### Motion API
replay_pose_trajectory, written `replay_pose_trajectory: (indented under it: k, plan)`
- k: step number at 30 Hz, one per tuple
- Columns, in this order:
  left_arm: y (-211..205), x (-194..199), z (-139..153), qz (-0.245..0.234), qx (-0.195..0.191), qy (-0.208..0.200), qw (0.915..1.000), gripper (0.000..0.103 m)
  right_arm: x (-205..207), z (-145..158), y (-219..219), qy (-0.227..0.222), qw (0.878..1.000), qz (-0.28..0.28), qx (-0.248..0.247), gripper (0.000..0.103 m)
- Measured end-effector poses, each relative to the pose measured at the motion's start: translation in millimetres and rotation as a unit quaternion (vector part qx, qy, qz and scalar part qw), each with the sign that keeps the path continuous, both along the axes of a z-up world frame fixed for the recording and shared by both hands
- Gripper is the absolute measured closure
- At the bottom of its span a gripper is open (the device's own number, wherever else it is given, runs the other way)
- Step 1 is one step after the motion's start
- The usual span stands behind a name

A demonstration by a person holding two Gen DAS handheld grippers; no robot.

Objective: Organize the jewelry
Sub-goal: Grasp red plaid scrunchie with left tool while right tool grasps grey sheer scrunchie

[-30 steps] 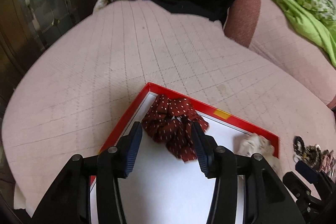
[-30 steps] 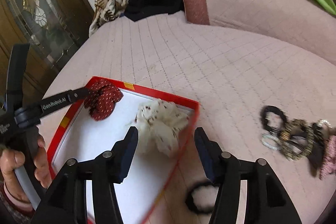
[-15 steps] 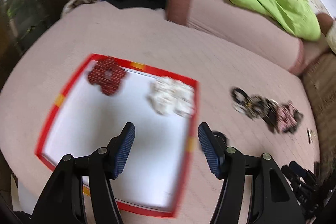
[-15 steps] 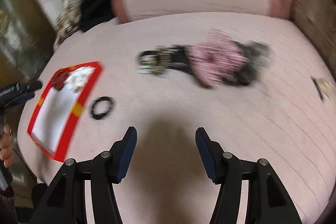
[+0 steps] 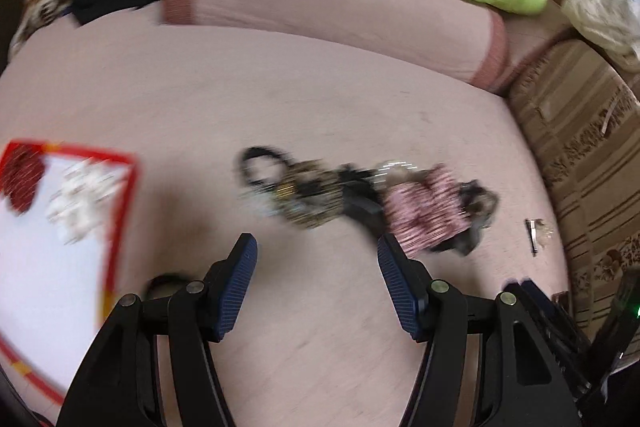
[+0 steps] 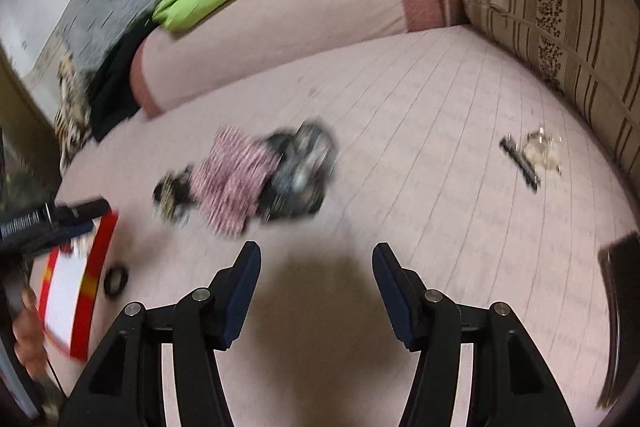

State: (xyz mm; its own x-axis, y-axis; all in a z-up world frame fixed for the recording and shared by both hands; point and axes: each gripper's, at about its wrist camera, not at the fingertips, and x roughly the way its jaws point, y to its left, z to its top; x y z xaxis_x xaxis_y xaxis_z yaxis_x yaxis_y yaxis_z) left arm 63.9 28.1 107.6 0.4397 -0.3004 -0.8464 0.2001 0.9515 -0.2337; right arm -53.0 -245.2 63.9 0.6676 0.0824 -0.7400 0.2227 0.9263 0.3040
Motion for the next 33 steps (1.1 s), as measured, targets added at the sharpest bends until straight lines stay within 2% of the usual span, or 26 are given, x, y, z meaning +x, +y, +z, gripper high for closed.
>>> replay_pose_trajectory:
  k: [3,7,8,9,10,11,12,13,15,21,24,26,27,28,29,30,32,33]
  plan:
    - [-50.9,12.7,-11.5,-0.046,0.009,-0.001,0.9989,0.041,26.1,1.0,-17.1,-0.008,1.0,-0.016,0.02,0.04]
    - [-94.0,29.4,-38.3,-0.075,0.02,0.022,0.9967,0.042,56.6,-6.9,-33.7,-0.008,0.998,-0.022,0.061,0.04]
    - [-98.0,31.6,-43.6,-0.079,0.022,0.03,0.9962,0.045,63.3,-10.3,-36.0,-0.005,0.997,-0.021,0.069,0.04]
    - [-103.1,31.3,-46.5,-0.083,0.025,0.026,0.9959,0.063,70.4,-15.7,-36.6,0.002,0.997,-0.019,0.077,0.041]
    - [-108.3,29.5,-49.0,-0.093,0.033,0.032,0.9947,0.1,76.7,-22.3,-36.9,0.01,0.996,-0.016,0.085,0.054]
    - [-109.9,28.9,-51.9,-0.1,0.029,0.049,0.9933,0.098,81.8,-27.8,-36.6,0.017,0.995,-0.01,0.095,0.077]
    - [-105.8,25.5,-53.3,-0.106,0.016,0.062,0.9923,0.099,86.6,-34.0,-35.1,0.027,0.994,-0.001,0.106,0.086]
    - [-102.8,17.7,-49.6,-0.108,0.018,0.052,0.9927,0.099,88.6,-39.6,-33.8,0.035,0.993,0.006,0.116,0.089]
    - [-94.7,3.2,-41.9,-0.114,0.021,0.041,0.9924,0.099,83.3,-41.8,-32.7,0.033,0.991,0.007,0.128,0.092]
    - [-40.4,-57.4,-21.1,-0.113,-0.042,0.062,0.9908,0.099,25.6,-35.2,-21.3,0.032,0.982,0.029,0.181,0.093]
    - [-11.8,-79.4,-29.3,-0.105,-0.047,0.081,0.9901,0.098,-10.8,-32.8,-13.4,0.034,0.981,0.042,0.187,0.093]
    - [2.1,-88.1,-50.0,-0.086,-0.011,0.104,0.9908,0.093,-33.2,-36.6,-10.0,0.046,0.985,0.033,0.165,0.089]
    - [13.7,-89.4,-63.0,-0.065,0.011,0.123,0.9902,0.091,-41.6,-39.2,-9.9,0.053,0.987,0.022,0.148,0.084]
    - [21.7,-90.3,-67.4,-0.052,0.013,0.13,0.9901,0.091,-48.7,-41.0,-11.9,0.056,0.989,0.014,0.139,0.065]
    - [29.7,-92.1,-67.9,-0.044,0.006,0.13,0.9905,0.091,-55.5,-42.8,-15.3,0.058,0.989,0.007,0.135,0.05]
    - [37.4,-95.1,-64.5,-0.037,-0.003,0.124,0.9916,0.087,-63.1,-43.1,-18.5,0.056,0.99,-0.006,0.132,0.046]
    - [47.5,-102.1,-51.0,-0.033,-0.014,0.095,0.9949,0.069,-72.4,-41.7,-23.1,0.051,0.99,-0.021,0.129,0.045]
    - [50.0,-104.8,-43.8,-0.031,-0.014,0.076,0.9965,0.054,-74.6,-41.0,-24.2,0.049,0.99,-0.022,0.129,0.045]
